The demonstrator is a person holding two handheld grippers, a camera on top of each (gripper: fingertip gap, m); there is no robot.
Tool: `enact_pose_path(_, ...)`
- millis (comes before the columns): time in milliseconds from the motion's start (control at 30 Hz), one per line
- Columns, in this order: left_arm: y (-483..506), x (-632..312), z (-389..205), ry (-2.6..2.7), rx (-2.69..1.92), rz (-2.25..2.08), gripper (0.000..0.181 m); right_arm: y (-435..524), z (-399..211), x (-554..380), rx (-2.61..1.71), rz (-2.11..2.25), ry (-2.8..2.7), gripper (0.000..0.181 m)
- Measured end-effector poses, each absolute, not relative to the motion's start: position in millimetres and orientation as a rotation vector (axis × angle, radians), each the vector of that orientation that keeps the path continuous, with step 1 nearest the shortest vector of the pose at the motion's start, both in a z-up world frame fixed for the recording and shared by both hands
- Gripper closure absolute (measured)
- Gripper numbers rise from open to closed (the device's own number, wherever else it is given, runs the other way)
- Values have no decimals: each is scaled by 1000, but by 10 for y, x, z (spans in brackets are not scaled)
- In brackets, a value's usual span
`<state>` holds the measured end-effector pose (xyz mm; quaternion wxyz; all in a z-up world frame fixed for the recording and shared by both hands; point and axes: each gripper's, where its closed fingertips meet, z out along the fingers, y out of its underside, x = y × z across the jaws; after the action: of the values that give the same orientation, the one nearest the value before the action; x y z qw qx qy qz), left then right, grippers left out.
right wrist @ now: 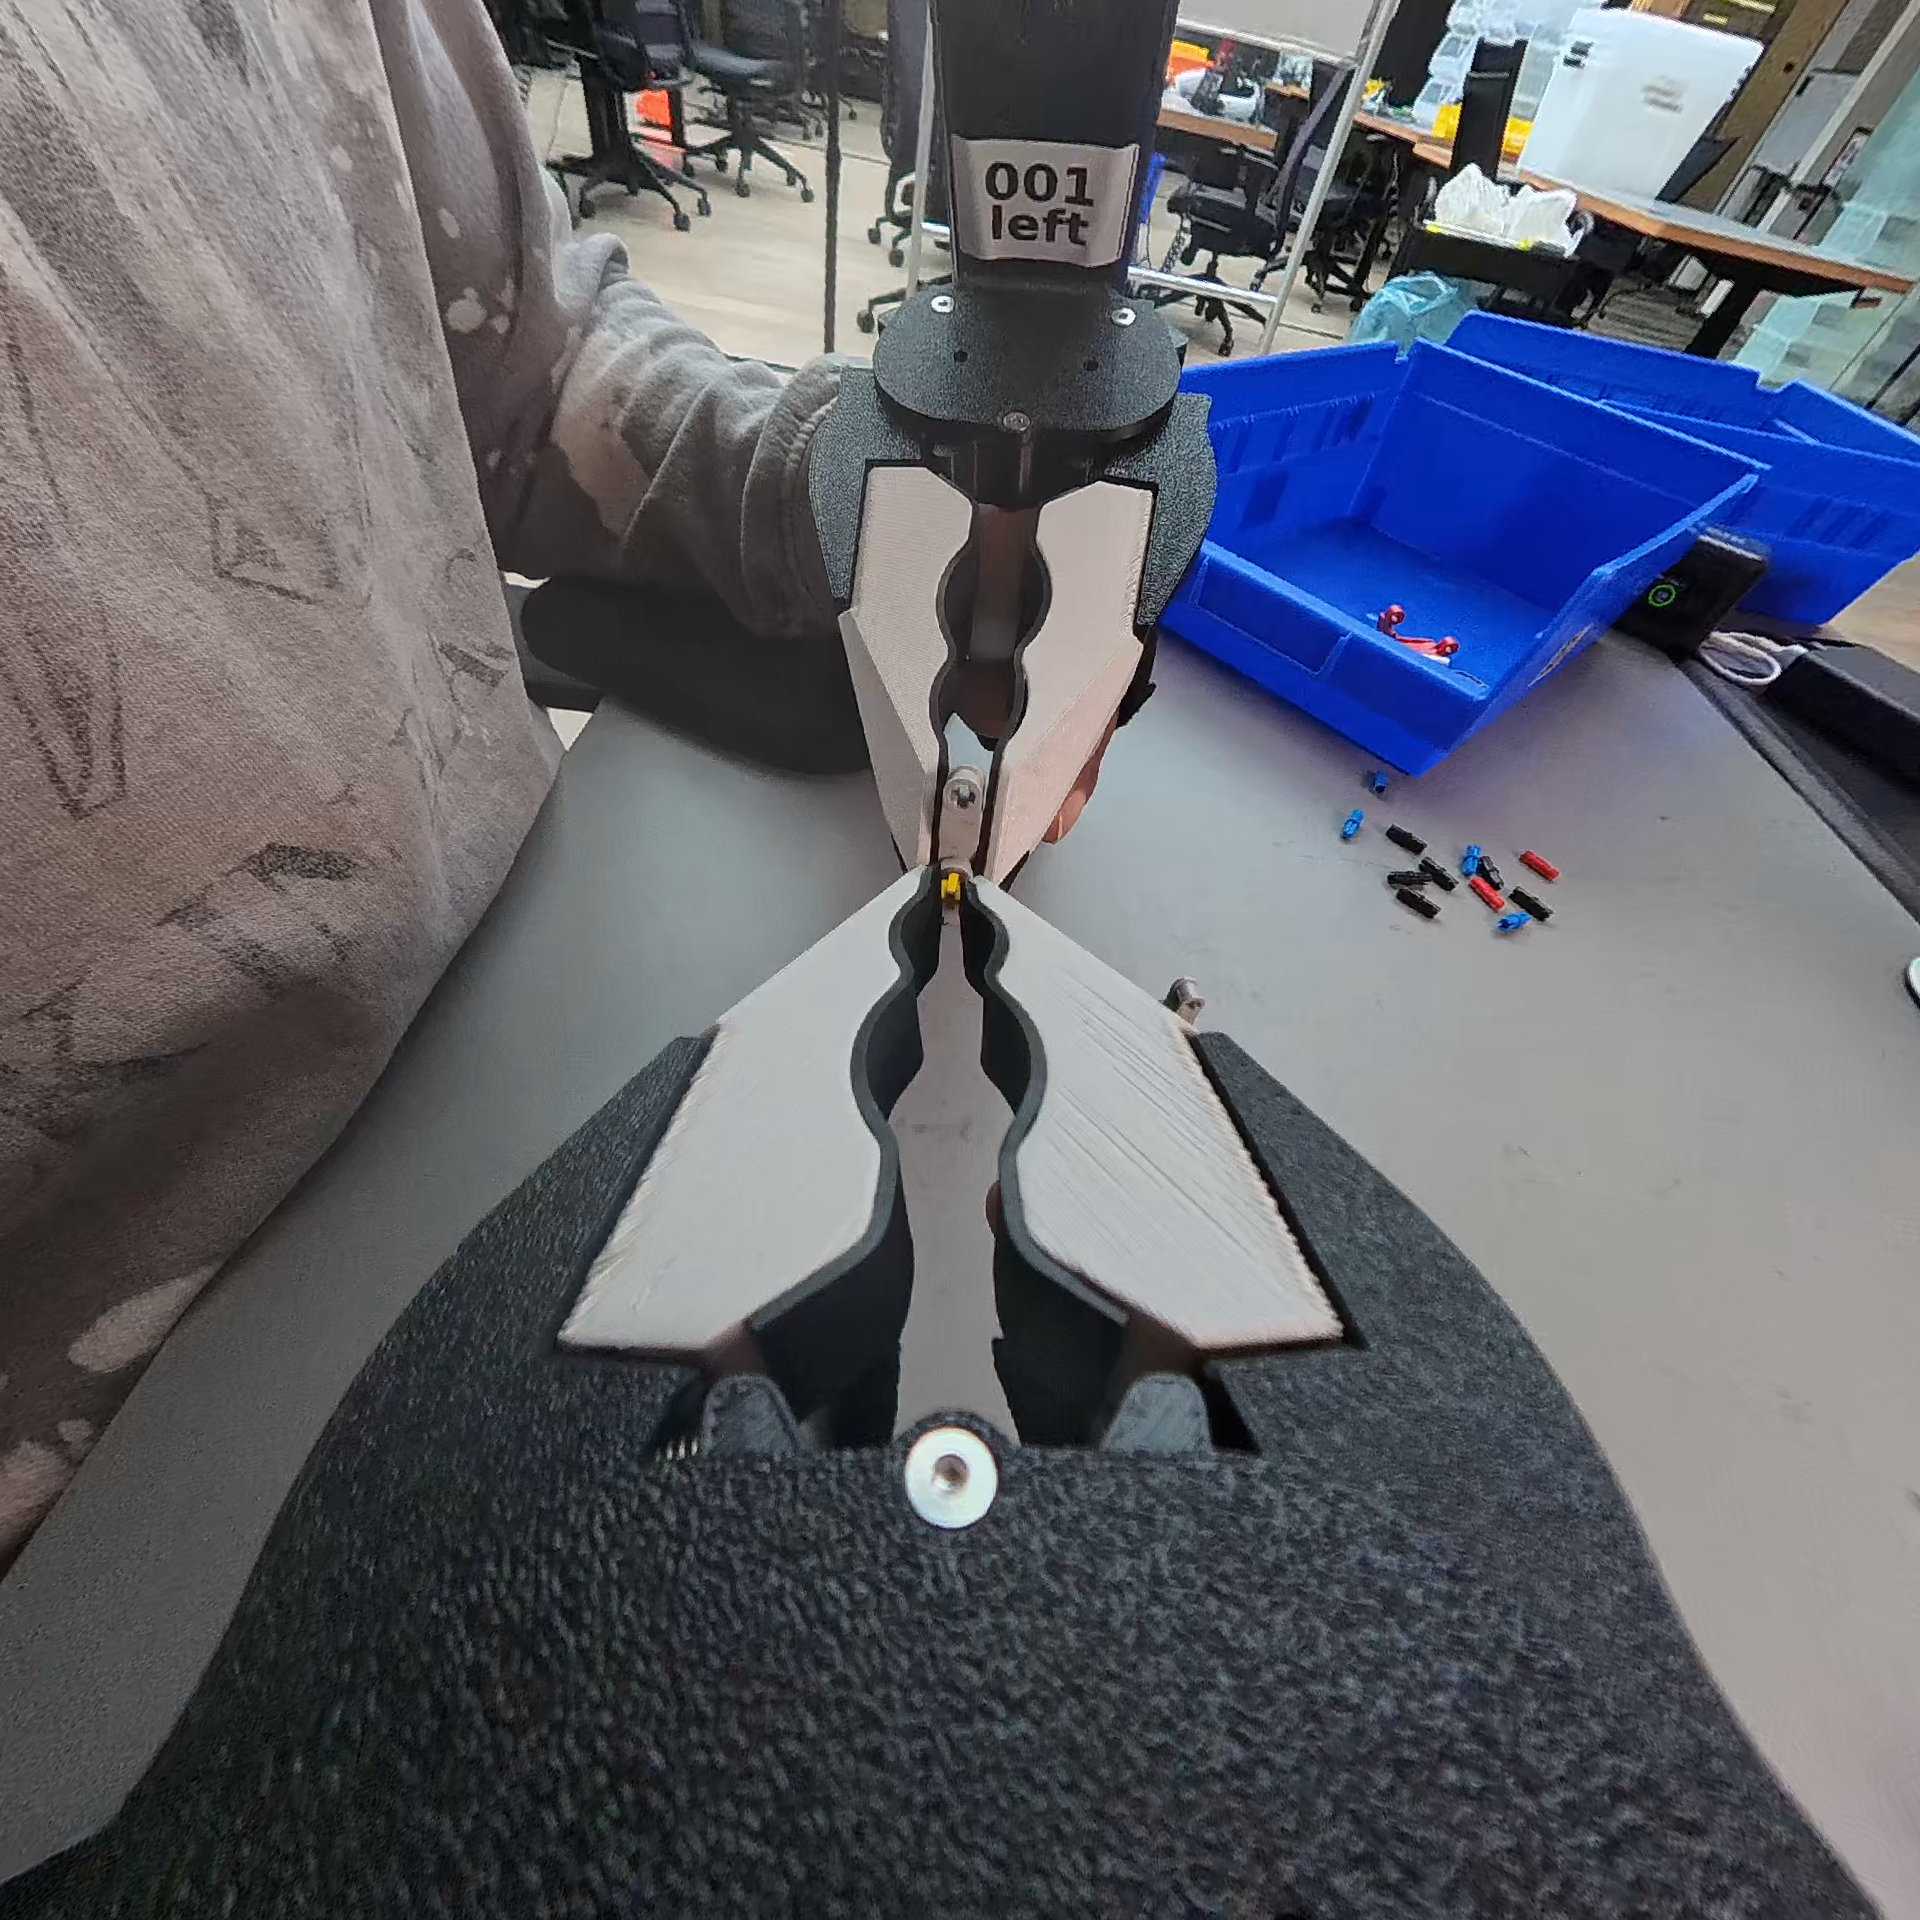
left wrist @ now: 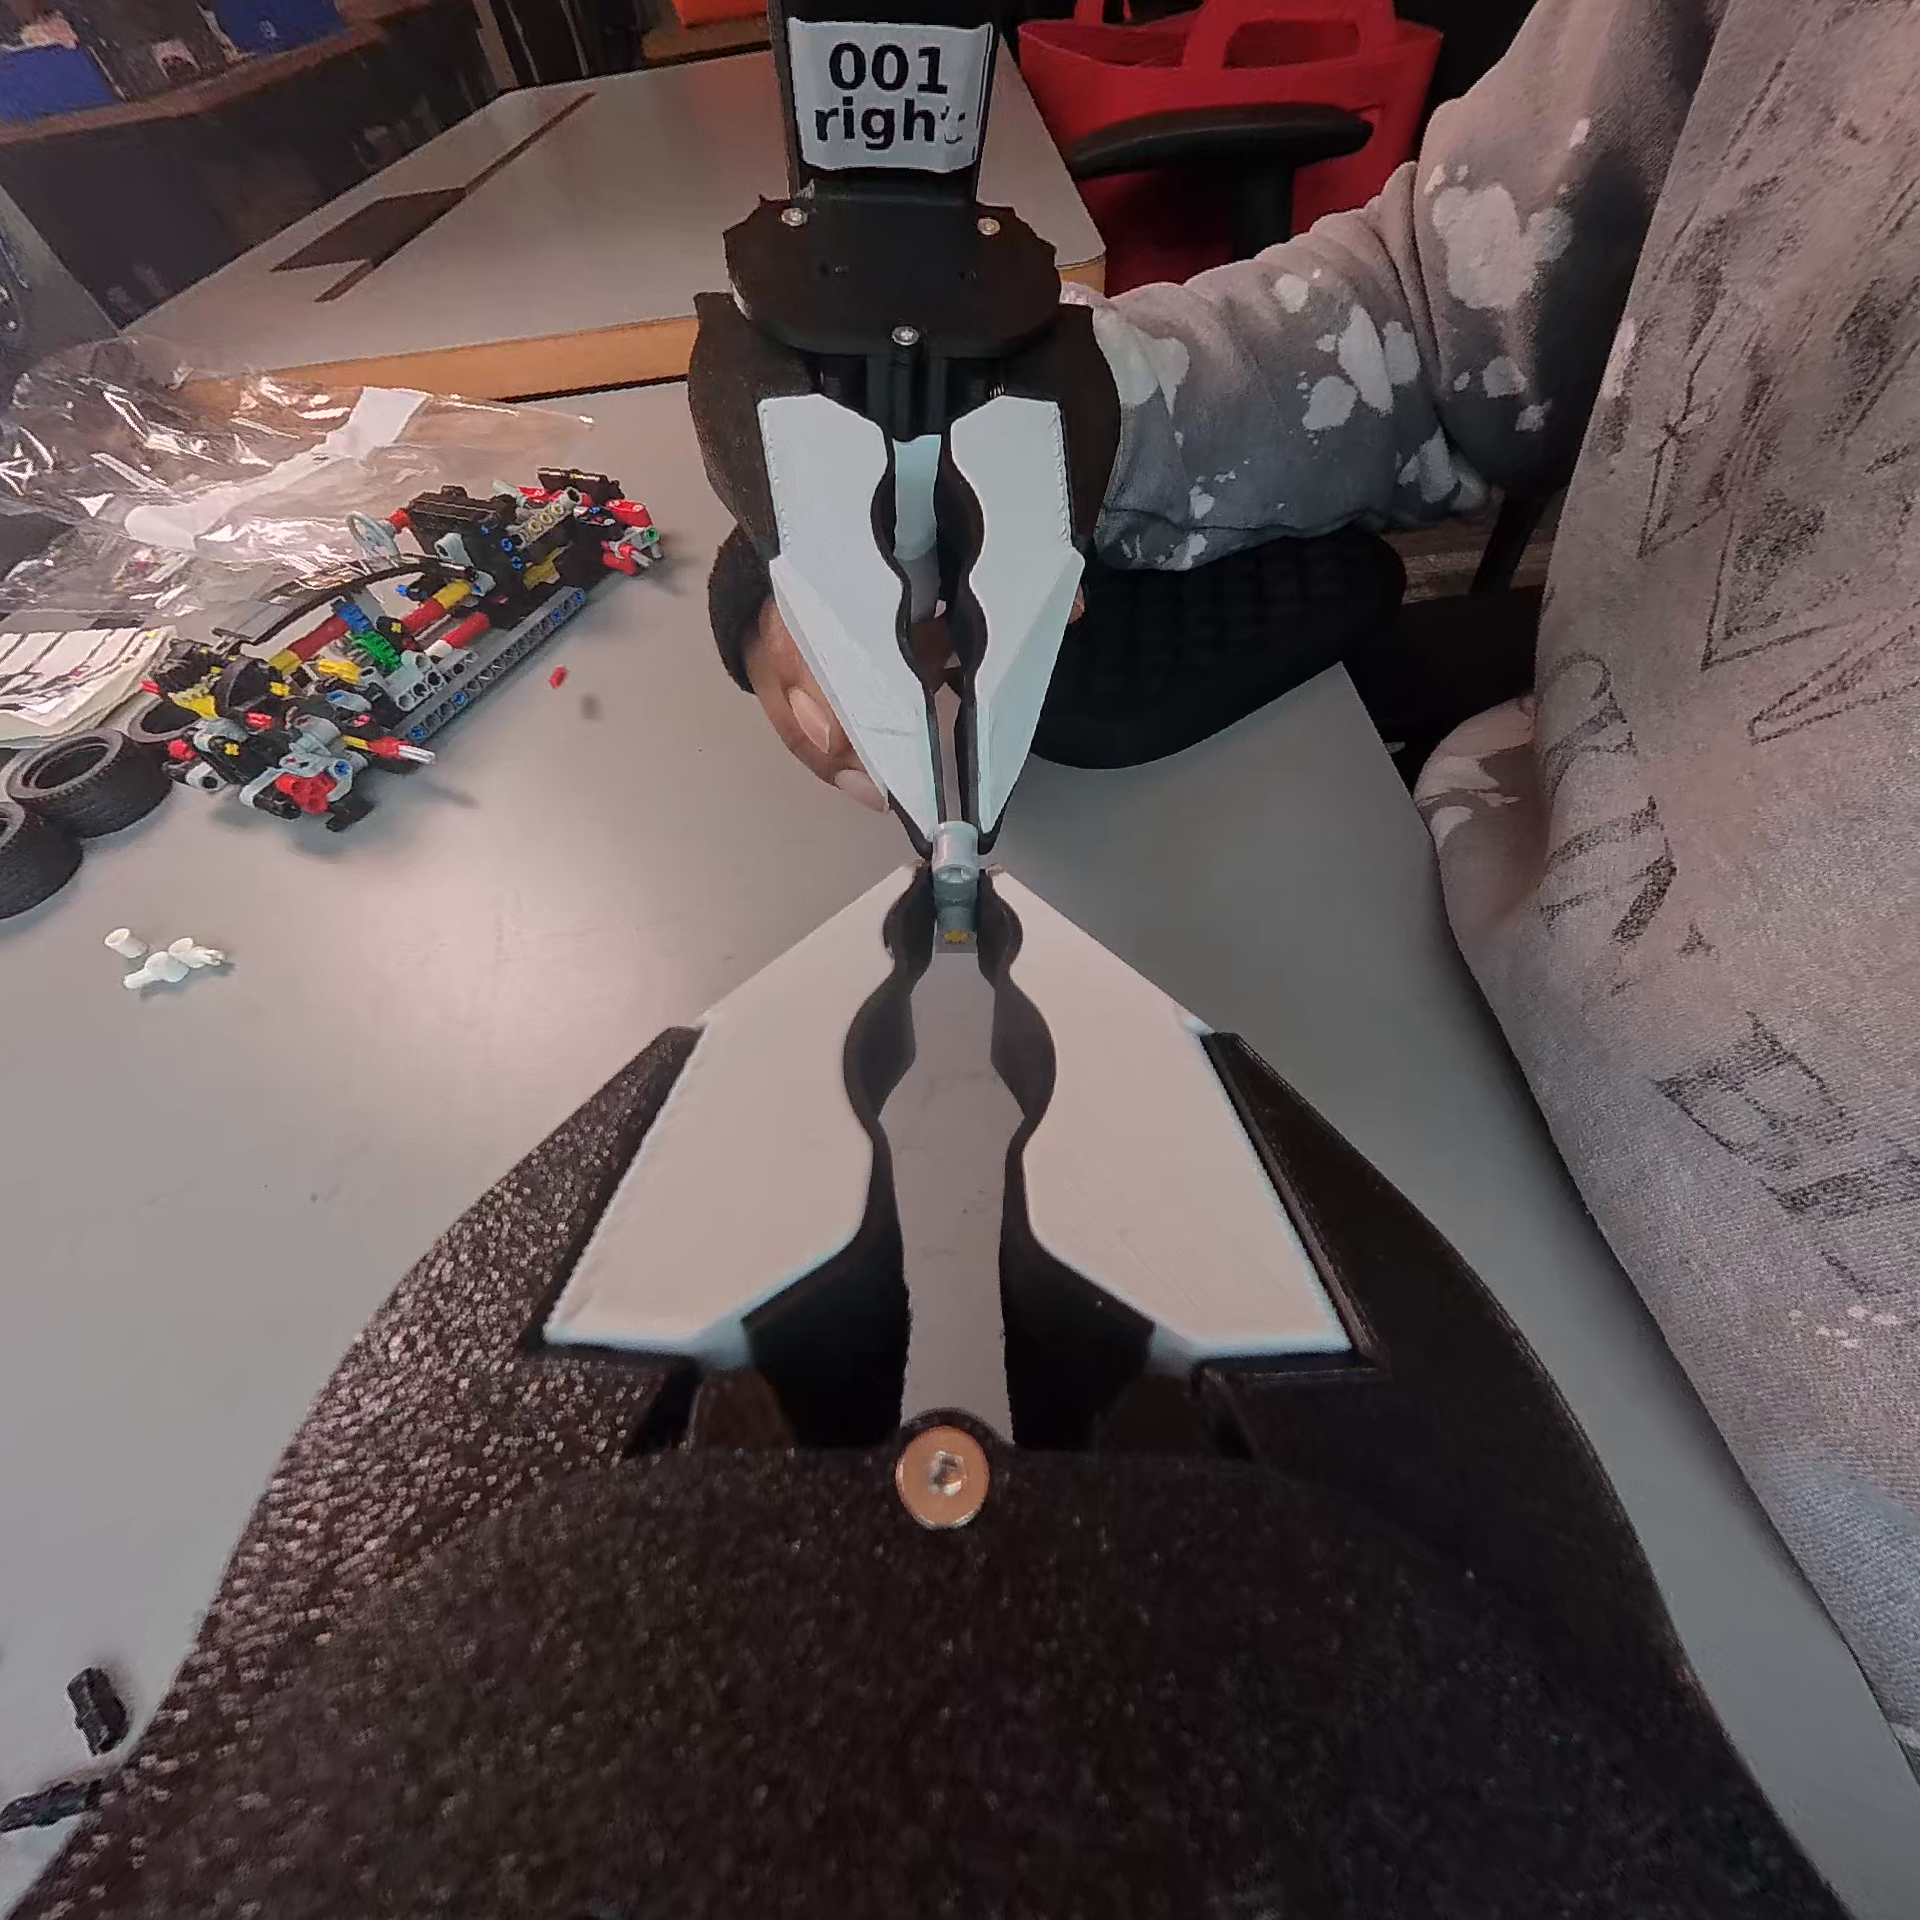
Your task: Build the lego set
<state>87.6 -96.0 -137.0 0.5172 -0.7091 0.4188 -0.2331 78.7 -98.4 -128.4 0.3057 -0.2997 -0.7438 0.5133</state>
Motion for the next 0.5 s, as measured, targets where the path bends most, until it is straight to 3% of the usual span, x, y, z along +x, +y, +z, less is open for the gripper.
enact_pose_path(500,-917,726,-1347,961,-1725,-539,175,-822,-1181,866,-821,1407,-1921,181)
